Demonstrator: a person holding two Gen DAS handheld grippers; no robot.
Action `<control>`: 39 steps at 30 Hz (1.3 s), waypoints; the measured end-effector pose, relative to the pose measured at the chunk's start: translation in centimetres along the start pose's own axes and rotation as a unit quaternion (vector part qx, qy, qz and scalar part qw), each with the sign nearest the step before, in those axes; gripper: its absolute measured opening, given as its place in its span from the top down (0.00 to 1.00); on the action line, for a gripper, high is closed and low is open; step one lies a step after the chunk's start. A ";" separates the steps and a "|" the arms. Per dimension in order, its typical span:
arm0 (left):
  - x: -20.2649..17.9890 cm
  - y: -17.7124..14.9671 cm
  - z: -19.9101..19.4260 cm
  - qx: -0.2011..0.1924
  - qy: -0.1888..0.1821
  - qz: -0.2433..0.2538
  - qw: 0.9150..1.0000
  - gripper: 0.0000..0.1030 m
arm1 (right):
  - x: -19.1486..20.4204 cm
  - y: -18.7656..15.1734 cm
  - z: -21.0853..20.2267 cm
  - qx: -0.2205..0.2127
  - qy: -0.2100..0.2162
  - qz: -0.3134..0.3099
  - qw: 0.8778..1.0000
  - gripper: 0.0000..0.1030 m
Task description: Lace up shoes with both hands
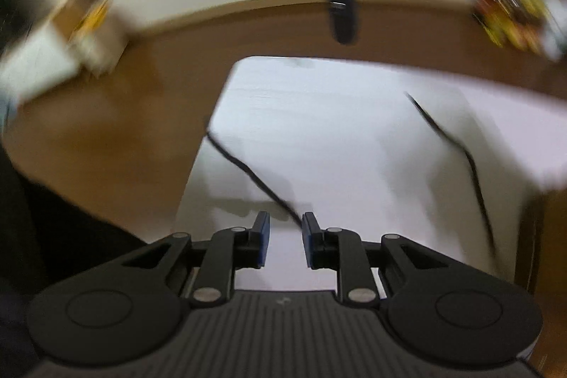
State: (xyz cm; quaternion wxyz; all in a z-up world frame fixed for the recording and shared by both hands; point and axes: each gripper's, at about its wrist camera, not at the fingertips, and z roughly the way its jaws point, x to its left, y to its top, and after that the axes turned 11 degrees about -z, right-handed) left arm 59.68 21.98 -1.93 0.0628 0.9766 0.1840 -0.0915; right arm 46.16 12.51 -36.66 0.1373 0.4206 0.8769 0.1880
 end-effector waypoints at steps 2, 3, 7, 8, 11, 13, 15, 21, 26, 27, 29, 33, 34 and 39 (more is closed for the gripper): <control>0.4 -1.6 0.0 -0.002 -0.010 -0.023 1.000 0.92 | 0.2 0.7 1.0 0.009 0.004 -0.044 0.999 0.79; 0.7 -2.5 0.1 -0.002 -0.017 -0.036 0.999 0.92 | 0.1 1.0 1.3 0.014 0.006 -0.057 0.998 0.79; 1.1 -4.5 0.9 -0.002 -0.033 -0.073 0.997 0.92 | -0.3 1.6 2.7 0.033 0.033 -0.056 0.997 0.85; 1.1 -5.0 1.1 -0.001 -0.037 -0.080 0.996 0.92 | -0.3 1.5 2.7 0.036 0.034 -0.052 0.997 0.97; 0.7 -5.6 1.6 0.002 -0.046 -0.091 0.995 0.92 | -0.7 0.3 1.6 0.052 0.029 0.012 0.998 0.97; -0.1 -5.7 2.0 0.003 -0.055 -0.091 0.994 0.92 | -1.3 -1.6 0.0 0.063 0.015 0.097 0.993 0.97; -1.0 -5.6 2.4 0.007 -0.072 -0.086 0.994 0.92 | -1.7 -4.3 -1.8 0.077 0.007 0.208 0.975 0.97; -4.8 -4.6 3.9 0.012 -0.106 -0.048 0.993 0.92 | 0.9 -8.9 -5.1 0.111 0.042 0.327 0.938 0.84; -6.8 -4.4 4.7 0.021 -0.114 -0.037 0.993 0.92 | 0.1 -8.7 -6.0 0.066 -0.025 0.376 0.924 0.82; -7.1 -4.4 4.8 0.022 -0.115 -0.036 0.992 0.92 | -0.3 -8.5 -5.9 0.057 -0.039 0.390 0.918 0.82; -7.6 -4.7 4.8 0.022 -0.120 -0.038 0.992 0.92 | -0.8 -7.9 -5.2 0.045 -0.059 0.409 0.910 0.82; -7.9 -5.2 4.9 0.022 -0.131 -0.048 0.990 0.92 | -0.8 -6.6 -3.8 0.064 -0.077 0.392 0.915 0.84; -7.9 -5.3 4.9 0.022 -0.131 -0.049 0.990 0.92 | -0.7 -6.3 -3.5 0.071 -0.080 0.385 0.917 0.84; -7.7 -5.8 4.9 0.015 -0.133 -0.058 0.989 0.92 | 0.3 -5.5 -1.9 0.099 -0.106 0.343 0.928 0.92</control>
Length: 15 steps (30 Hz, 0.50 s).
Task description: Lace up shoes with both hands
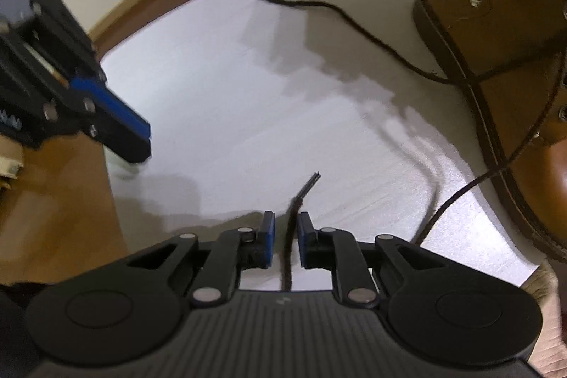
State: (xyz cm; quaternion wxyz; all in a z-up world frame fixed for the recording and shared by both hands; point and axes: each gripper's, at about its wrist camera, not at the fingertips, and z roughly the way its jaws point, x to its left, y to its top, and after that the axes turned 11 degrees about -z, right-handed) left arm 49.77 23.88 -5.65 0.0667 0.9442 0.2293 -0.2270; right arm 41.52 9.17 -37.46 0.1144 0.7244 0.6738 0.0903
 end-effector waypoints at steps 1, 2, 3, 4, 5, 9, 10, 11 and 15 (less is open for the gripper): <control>-0.1 0.0 0.0 -0.003 -0.002 -0.001 1.000 0.92 | 0.1 0.0 0.2 -0.001 -0.005 -0.002 1.000 0.96; -0.3 -0.1 0.1 -0.006 -0.005 -0.001 1.000 0.92 | 0.0 -0.1 0.3 -0.004 -0.004 0.005 1.000 0.97; -0.6 -0.1 0.2 -0.009 -0.009 -0.002 1.000 0.92 | -0.9 -0.4 0.2 -0.009 0.014 0.039 0.999 0.97; -0.9 -0.1 0.2 -0.010 -0.013 -0.004 1.000 0.92 | -2.0 -0.8 0.0 -0.016 0.039 0.087 0.995 0.97; -1.3 -0.1 0.2 -0.011 -0.022 -0.006 1.000 0.91 | -3.3 -1.4 -0.2 -0.026 0.070 0.145 0.987 0.97; -3.8 1.0 0.2 -0.030 -0.059 0.001 0.998 0.85 | -9.2 -5.3 -2.2 -0.109 0.182 0.391 0.896 0.97; -4.5 1.3 0.2 -0.036 -0.061 0.007 0.997 0.85 | -9.9 -5.9 -2.7 -0.124 0.191 0.415 0.881 0.97; -5.5 1.7 0.2 -0.046 -0.063 0.017 0.997 0.85 | -10.5 -6.4 -3.2 -0.137 0.199 0.437 0.866 0.97; -7.7 2.8 0.4 -0.067 -0.053 0.044 0.995 0.85 | -11.7 -8.0 -4.7 -0.165 0.227 0.492 0.824 0.97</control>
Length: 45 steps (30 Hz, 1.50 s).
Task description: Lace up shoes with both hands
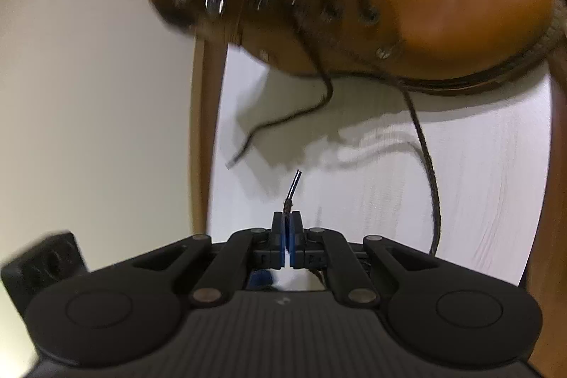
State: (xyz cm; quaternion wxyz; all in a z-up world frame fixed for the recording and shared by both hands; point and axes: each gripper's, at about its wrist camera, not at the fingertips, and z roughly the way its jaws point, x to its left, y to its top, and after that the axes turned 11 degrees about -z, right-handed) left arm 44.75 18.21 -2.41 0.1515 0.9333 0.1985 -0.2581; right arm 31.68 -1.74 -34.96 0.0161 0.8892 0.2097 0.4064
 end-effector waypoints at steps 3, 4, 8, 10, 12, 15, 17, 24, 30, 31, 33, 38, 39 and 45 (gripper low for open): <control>-1.0 0.7 0.5 -0.006 0.008 0.017 1.000 0.85 | 0.0 -0.2 -1.2 -0.009 0.012 0.018 1.000 0.97; -1.3 0.9 0.6 -0.006 0.008 0.022 1.000 0.86 | 0.0 -0.4 -1.5 -0.010 0.013 0.021 1.000 0.97; -2.3 1.4 0.6 -0.004 0.007 0.047 0.999 0.96 | -0.5 -0.6 -1.9 -0.018 0.013 0.029 0.999 0.97; -3.1 1.4 0.6 -0.007 0.012 0.070 0.997 0.96 | -1.1 -0.5 -2.5 -0.023 0.018 0.036 0.999 0.96; -3.8 1.4 0.7 -0.009 0.014 0.088 0.996 0.96 | -1.6 -0.4 -3.0 -0.027 0.024 0.043 0.998 0.92; -4.7 1.6 0.9 -0.009 0.016 0.102 0.995 0.96 | -2.4 -0.4 -3.4 -0.028 0.026 0.056 0.998 0.90; -5.1 1.7 1.0 -0.010 0.018 0.109 0.994 0.96 | -3.0 -0.4 -3.7 -0.032 0.033 0.070 0.996 0.90; -7.8 0.9 1.3 -0.038 0.042 0.196 0.979 0.96 | -6.1 -0.8 -4.7 -0.038 0.076 0.168 0.982 0.86; -8.7 1.1 1.5 -0.030 0.034 0.215 0.975 0.96 | -7.7 -0.9 -5.1 -0.043 0.095 0.199 0.974 0.86; -8.9 1.2 1.5 -0.029 0.031 0.220 0.975 0.96 | -7.8 -0.9 -5.1 -0.045 0.097 0.202 0.974 0.86; -9.2 1.2 1.5 -0.023 0.031 0.232 0.972 0.96 | -8.0 -0.8 -5.2 -0.047 0.104 0.206 0.972 0.86; -9.4 1.5 1.6 -0.019 0.039 0.243 0.969 0.96 | -7.7 -0.5 -5.4 -0.047 0.103 0.192 0.975 0.89; -9.4 1.7 1.7 -0.020 0.040 0.240 0.970 0.96 | -7.5 -0.3 -5.5 -0.047 0.095 0.185 0.977 0.89; -9.8 2.1 1.8 -0.021 0.031 0.231 0.972 0.96 | -6.2 0.5 -6.5 -0.061 0.072 0.125 0.988 0.96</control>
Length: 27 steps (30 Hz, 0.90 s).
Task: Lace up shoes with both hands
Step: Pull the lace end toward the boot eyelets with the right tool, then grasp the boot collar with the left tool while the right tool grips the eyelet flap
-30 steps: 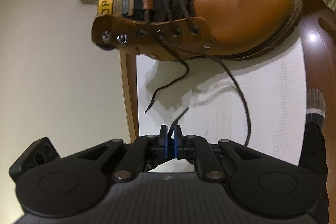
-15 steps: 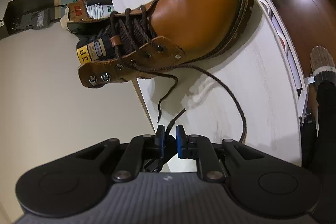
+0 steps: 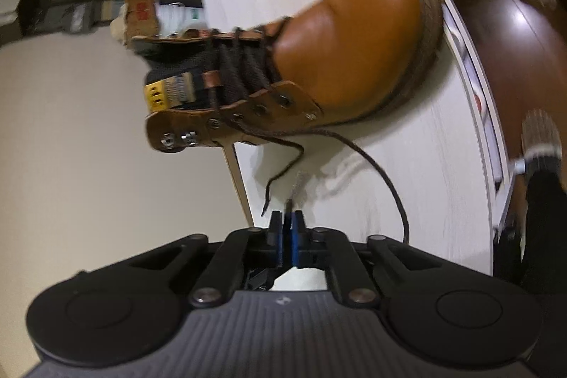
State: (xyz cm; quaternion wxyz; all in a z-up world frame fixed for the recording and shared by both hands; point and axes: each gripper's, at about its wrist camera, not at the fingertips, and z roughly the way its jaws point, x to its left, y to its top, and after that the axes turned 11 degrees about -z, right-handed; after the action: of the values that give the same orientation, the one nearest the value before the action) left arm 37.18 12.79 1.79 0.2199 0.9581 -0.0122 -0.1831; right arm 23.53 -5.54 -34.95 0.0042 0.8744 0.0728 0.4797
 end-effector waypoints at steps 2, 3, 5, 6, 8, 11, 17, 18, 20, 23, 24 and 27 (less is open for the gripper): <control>0.1 0.2 -0.1 -0.003 0.000 -0.002 1.000 0.96 | 0.8 0.3 -0.2 0.000 -0.007 -0.029 1.000 0.97; 0.2 0.3 -0.1 -0.004 0.001 -0.005 1.000 0.96 | 1.1 0.4 -0.3 -0.001 -0.011 -0.043 0.999 0.97; 0.5 0.6 -0.3 -0.001 -0.002 -0.018 1.000 0.93 | 1.9 0.7 -0.7 -0.010 -0.023 -0.072 0.997 0.97; 0.7 0.8 -0.6 0.003 -0.004 -0.025 1.000 0.93 | 2.3 0.8 -1.0 -0.015 -0.031 -0.090 0.995 0.97; 1.1 1.4 -1.4 0.004 -0.008 -0.031 0.999 0.93 | 3.7 1.2 -1.5 -0.028 -0.055 -0.147 0.987 0.97; 1.6 3.1 -4.0 -0.023 0.005 -0.023 0.999 0.90 | 5.4 2.1 -2.0 -0.035 -0.069 -0.215 0.973 0.97; 4.8 9.5 -8.4 -0.078 0.062 -0.028 0.995 0.82 | 5.9 4.0 -1.9 -0.024 -0.049 -0.248 0.967 0.97; 5.6 10.5 -8.3 -0.067 0.064 -0.034 0.995 0.82 | 5.8 4.3 -1.8 -0.020 -0.043 -0.250 0.967 0.97; 7.0 12.1 -7.6 -0.040 0.062 -0.044 0.996 0.82 | 5.7 4.7 -1.7 -0.013 -0.034 -0.256 0.966 0.97; 8.9 14.1 -5.9 0.008 0.050 -0.056 0.997 0.82 | 5.4 5.4 -1.6 -0.010 -0.023 -0.262 0.965 0.97; 9.5 14.7 -5.1 0.033 0.041 -0.058 0.997 0.82 | 5.3 5.5 -1.5 -0.010 -0.021 -0.261 0.965 0.97; 10.7 15.5 -3.3 0.079 0.013 -0.062 0.995 0.82 | 5.0 6.1 -1.5 -0.014 -0.017 -0.261 0.965 0.97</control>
State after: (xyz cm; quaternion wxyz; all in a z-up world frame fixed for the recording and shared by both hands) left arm 49.24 -0.93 7.39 0.1322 0.9736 0.0356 -0.1824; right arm 25.67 -11.00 -29.50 0.1430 0.8332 0.2913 0.4477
